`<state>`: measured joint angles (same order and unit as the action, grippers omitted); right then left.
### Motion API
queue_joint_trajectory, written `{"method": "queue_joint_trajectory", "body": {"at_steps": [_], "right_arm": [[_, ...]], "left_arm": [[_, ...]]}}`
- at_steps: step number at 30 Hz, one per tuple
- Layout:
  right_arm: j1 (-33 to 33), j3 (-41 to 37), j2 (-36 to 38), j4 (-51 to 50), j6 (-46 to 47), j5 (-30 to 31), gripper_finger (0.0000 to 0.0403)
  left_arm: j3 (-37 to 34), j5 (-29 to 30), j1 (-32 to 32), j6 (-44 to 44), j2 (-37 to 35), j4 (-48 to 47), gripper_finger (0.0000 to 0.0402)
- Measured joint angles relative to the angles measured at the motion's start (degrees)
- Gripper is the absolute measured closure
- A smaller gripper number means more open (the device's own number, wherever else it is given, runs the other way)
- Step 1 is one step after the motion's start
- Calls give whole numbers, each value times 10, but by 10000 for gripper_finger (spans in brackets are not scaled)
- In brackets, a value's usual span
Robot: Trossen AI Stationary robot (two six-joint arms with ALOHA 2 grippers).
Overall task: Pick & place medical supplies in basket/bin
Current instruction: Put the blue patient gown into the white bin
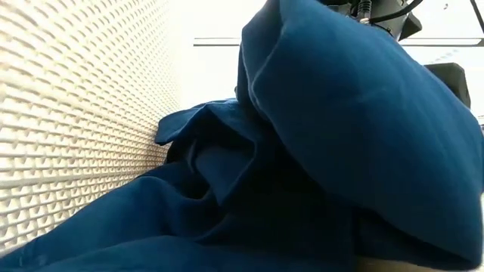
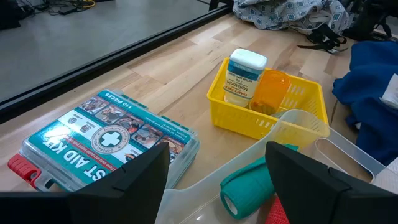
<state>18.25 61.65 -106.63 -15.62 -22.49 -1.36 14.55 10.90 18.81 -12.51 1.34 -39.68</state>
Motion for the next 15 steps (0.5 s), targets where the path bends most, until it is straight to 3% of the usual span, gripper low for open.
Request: {"method": "queue_joint_trajectory", "body": {"at_steps": [15], "right_arm": [[1, -2, 15, -5, 34, -5, 351]], "left_arm": [[0, 0, 0, 0, 0, 0, 130]]}}
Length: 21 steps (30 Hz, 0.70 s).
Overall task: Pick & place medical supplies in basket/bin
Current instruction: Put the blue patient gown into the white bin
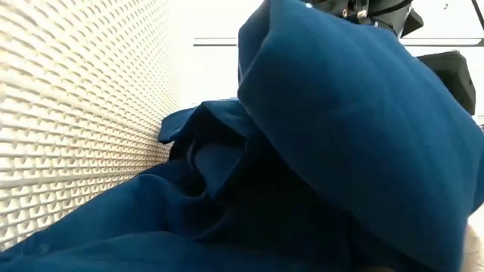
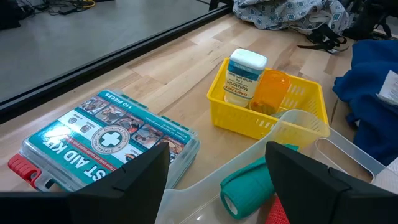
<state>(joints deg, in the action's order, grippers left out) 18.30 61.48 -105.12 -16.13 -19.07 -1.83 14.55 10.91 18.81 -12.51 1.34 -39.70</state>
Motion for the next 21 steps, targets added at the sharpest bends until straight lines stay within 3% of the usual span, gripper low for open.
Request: {"method": "queue_joint_trajectory", "body": {"at_steps": [21], "right_arm": [[0, 1, 194, -37, 74, -32, 349]], "left_arm": [[0, 0, 0, 0, 0, 0, 130]]}}
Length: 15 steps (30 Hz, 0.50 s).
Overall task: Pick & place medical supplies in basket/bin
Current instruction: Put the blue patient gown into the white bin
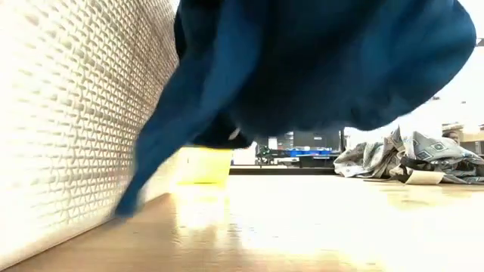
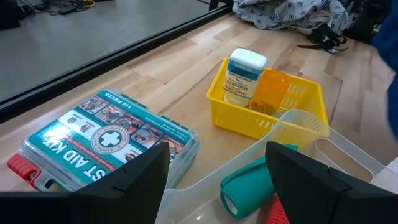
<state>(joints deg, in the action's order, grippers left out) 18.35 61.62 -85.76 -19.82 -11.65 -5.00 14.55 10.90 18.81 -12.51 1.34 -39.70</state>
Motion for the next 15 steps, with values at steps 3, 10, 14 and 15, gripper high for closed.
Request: {"method": "queue_joint_trajectory", "body": {"at_steps": [3, 10, 14, 15], "right_arm": [[0, 0, 36, -1, 11, 0, 349], [0, 0, 122, -10, 34, 0, 349], [0, 1, 168, -8, 42, 0, 349], [0, 1, 179, -6, 42, 0, 349]], "left_arm": [[0, 0, 0, 0, 0, 0, 130], [0, 0, 0, 0, 0, 0, 130], [0, 0, 0, 0, 0, 0, 130], [0, 0, 0, 0, 0, 0, 130]]}}
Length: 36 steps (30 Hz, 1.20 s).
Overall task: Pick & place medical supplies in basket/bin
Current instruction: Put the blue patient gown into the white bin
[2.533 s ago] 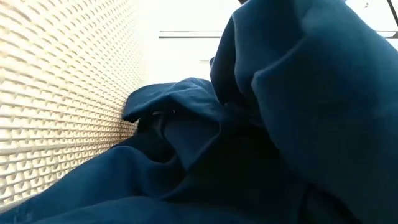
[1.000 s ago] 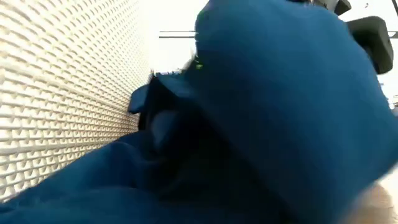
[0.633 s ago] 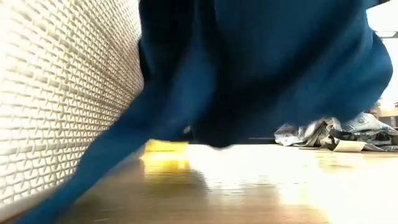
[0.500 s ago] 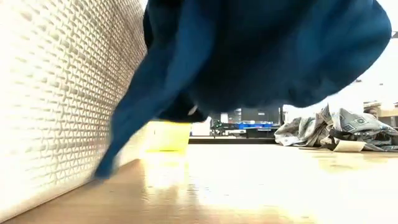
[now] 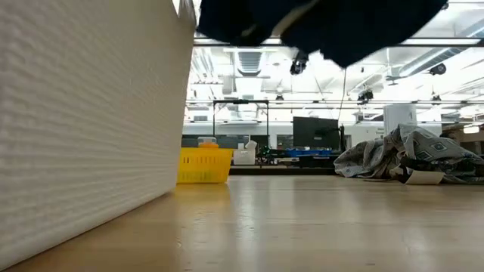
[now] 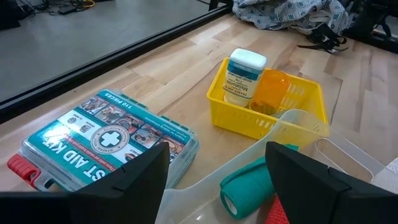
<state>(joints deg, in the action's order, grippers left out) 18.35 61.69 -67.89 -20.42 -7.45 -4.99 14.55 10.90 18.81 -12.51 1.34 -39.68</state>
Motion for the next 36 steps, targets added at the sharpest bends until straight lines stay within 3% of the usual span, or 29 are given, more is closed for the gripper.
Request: {"method": "queue_joint_trajectory", "body": {"at_steps": [8, 16, 20, 33, 36], "right_arm": [[0, 0, 48, 51, 13, 3, 349], [0, 0, 40, 187, 0, 4, 349], [0, 0, 23, 274, 3, 37, 349], [0, 6, -95, 585, -19, 35, 349], [0, 30, -133, 616, -48, 36, 349]], "left_arm": [[0, 0, 0, 0, 0, 0, 130], [0, 0, 0, 0, 0, 0, 130], [0, 0, 0, 0, 0, 0, 130], [0, 0, 0, 0, 0, 0, 130], [0, 0, 0, 0, 0, 0, 130]]}}
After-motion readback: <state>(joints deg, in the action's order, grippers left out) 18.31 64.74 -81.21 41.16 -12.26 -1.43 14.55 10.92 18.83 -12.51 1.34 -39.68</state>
